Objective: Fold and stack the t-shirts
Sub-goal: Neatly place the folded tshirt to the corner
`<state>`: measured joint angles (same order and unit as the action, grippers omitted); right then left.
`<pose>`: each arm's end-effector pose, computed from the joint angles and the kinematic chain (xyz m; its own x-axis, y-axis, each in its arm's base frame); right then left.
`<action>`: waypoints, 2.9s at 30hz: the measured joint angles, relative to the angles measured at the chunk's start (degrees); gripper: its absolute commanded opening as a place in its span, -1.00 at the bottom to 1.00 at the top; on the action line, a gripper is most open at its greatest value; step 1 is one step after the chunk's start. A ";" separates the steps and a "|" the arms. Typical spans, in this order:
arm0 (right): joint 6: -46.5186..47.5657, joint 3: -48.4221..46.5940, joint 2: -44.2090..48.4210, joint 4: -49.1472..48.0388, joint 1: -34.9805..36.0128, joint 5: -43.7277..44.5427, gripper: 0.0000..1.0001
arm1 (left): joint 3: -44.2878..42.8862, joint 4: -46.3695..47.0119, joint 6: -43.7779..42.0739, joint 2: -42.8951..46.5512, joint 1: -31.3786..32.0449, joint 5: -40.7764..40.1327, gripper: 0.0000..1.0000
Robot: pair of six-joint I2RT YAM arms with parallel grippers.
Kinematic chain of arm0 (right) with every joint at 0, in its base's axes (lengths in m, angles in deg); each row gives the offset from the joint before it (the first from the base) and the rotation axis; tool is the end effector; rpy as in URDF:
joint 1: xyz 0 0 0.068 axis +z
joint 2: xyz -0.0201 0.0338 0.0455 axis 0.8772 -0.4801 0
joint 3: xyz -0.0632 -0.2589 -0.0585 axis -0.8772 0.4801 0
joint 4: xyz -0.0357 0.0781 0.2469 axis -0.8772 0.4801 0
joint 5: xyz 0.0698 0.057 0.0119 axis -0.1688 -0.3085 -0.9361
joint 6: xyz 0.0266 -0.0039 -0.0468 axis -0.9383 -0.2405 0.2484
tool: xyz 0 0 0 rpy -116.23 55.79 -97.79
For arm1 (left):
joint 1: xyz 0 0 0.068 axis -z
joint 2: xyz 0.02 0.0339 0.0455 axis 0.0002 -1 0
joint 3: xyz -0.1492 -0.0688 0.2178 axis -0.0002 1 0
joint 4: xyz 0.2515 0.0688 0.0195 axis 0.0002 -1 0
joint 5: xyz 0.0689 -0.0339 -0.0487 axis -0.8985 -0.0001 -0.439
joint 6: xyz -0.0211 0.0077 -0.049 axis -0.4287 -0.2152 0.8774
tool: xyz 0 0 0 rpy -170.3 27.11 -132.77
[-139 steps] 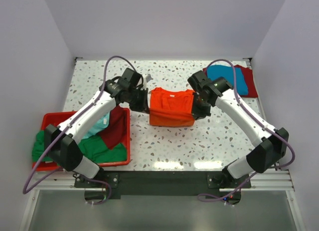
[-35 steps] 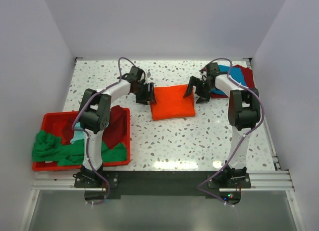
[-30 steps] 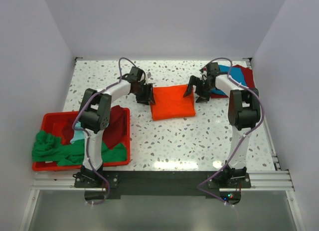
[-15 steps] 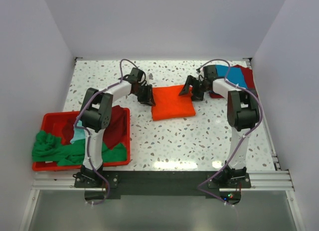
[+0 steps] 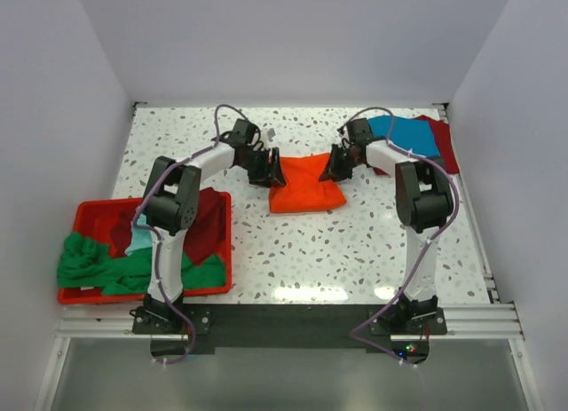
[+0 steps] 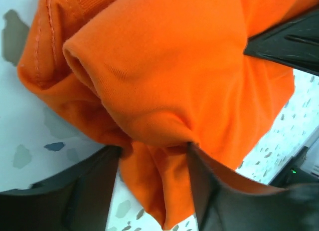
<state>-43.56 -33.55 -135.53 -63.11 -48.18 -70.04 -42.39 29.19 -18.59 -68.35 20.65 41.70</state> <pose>0.4325 0.1163 0.1425 -0.9357 0.2053 -0.2869 0.0121 0.8315 0.5554 0.4182 -0.1761 0.1483 -0.9602 -0.0086 -0.2793 0.1633 0.7940 -0.5856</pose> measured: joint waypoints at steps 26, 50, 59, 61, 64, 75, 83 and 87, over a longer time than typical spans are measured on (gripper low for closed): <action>25.64 -38.60 -4.22 35.52 0.31 38.66 -1.00 | 0.22 0.59 0.00 1.22 0.04 -1.86 0.46; 29.73 -50.53 -6.62 37.88 -6.25 38.27 -1.00 | 4.17 0.59 -0.46 3.87 0.04 -2.64 0.43; 29.62 -52.57 -4.74 37.86 -7.98 34.27 -1.00 | 5.11 0.57 -0.46 4.57 0.04 -2.84 0.43; 29.64 -52.57 -4.02 37.86 -8.52 33.90 -1.00 | 5.18 0.55 -0.46 4.61 0.04 -2.89 0.43; 29.62 -52.57 -2.93 37.88 -9.16 33.11 -1.00 | 5.20 0.55 -0.46 4.61 0.04 -2.93 0.43; 29.64 -52.57 -1.51 37.86 -11.34 32.46 -1.00 | 5.35 0.46 -0.46 4.76 0.04 -3.10 0.43; 29.68 -52.57 -1.66 37.75 -13.35 32.89 -1.00 | 5.35 0.02 -0.55 4.87 0.04 -3.37 0.43; 29.73 -52.57 -2.58 37.40 -14.34 33.70 -1.00 | 5.35 -0.55 -0.70 5.03 0.04 -3.78 0.43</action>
<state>-13.83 -86.11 -138.11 -25.71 -62.52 -36.34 -37.04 28.65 -19.29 -63.33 20.70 37.92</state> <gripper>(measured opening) 0.065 0.712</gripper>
